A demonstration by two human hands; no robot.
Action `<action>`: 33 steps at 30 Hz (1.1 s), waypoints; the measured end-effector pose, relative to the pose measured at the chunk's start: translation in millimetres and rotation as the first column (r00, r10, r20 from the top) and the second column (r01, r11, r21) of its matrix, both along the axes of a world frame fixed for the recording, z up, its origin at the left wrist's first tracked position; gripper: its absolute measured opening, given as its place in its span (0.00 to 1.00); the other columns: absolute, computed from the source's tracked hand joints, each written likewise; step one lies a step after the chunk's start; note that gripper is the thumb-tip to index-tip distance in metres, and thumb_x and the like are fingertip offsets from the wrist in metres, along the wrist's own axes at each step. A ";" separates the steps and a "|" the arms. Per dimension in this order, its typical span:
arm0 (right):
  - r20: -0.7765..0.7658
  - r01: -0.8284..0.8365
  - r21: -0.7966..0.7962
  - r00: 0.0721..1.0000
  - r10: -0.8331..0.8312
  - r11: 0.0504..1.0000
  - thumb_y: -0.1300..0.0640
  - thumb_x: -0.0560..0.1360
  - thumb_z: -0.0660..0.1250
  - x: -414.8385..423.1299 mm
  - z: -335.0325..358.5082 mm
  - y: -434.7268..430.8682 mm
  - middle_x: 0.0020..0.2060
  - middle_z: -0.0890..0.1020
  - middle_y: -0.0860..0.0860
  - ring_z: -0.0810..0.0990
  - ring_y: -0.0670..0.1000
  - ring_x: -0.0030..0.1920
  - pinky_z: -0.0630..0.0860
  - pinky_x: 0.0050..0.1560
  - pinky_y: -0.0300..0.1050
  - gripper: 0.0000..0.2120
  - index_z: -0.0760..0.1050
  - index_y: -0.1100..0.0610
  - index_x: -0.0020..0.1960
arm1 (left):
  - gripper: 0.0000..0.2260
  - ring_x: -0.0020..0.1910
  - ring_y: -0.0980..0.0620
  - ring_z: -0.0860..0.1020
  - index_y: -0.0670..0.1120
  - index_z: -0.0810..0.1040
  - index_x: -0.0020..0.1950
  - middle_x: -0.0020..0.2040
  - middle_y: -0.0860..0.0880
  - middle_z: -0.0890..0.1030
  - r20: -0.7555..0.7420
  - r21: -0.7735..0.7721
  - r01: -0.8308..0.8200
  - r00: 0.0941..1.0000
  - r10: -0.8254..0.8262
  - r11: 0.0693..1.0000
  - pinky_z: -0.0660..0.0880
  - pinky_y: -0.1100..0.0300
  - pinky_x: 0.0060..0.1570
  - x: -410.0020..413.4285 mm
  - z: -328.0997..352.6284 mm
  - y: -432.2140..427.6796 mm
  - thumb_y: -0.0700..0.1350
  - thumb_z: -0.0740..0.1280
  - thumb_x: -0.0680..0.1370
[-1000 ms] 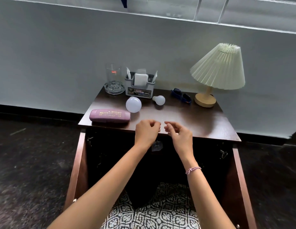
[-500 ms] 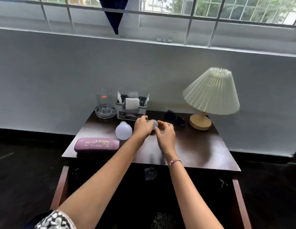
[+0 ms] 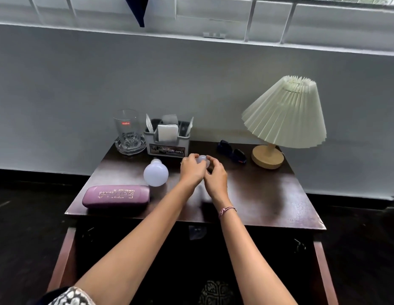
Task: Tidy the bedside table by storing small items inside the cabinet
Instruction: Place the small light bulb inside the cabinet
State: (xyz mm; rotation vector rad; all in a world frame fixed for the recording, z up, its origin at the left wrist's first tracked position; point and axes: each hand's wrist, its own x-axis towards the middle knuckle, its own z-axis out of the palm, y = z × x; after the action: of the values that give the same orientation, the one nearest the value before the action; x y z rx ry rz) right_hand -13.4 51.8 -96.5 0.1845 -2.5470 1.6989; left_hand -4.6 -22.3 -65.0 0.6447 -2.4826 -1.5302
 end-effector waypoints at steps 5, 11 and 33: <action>-0.036 0.043 -0.101 0.998 -0.047 0.994 0.62 0.73 0.67 8.8 0.8 6.7 0.59 0.77 0.55 0.77 0.51 0.56 0.76 0.57 0.43 0.16 0.74 0.57 0.61 | 0.15 0.63 0.45 0.73 0.42 0.74 0.63 0.62 0.40 0.75 -0.053 0.013 -0.012 0.998 0.013 1.000 0.69 0.54 0.64 11.1 -1.4 0.9 0.41 0.62 0.76; -0.103 0.087 -0.129 0.990 -0.101 0.988 0.61 0.68 0.74 25.7 5.8 15.6 0.55 0.78 0.53 0.77 0.47 0.52 0.75 0.55 0.41 0.17 0.74 0.56 0.55 | 0.13 0.56 0.46 0.77 0.45 0.79 0.57 0.58 0.42 0.79 -0.127 0.009 -0.030 0.991 0.031 1.000 0.72 0.59 0.54 31.5 1.7 2.3 0.40 0.63 0.74; -0.060 0.045 -0.273 0.996 -0.063 0.961 0.55 0.68 0.76 129.0 2.5 36.5 0.48 0.83 0.49 0.83 0.46 0.46 0.76 0.44 0.30 0.16 0.78 0.53 0.54 | 0.06 0.41 0.52 0.83 0.50 0.81 0.42 0.40 0.49 0.84 -0.267 0.176 -0.175 0.939 0.219 0.969 0.81 0.51 0.48 144.7 -20.8 -16.0 0.39 0.72 0.70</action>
State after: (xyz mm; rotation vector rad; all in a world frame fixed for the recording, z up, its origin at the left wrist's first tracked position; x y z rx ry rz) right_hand 115.5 88.3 -93.9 0.1506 -2.2198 1.9587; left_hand 140.1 -38.3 -85.8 0.6240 -2.0425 -1.6142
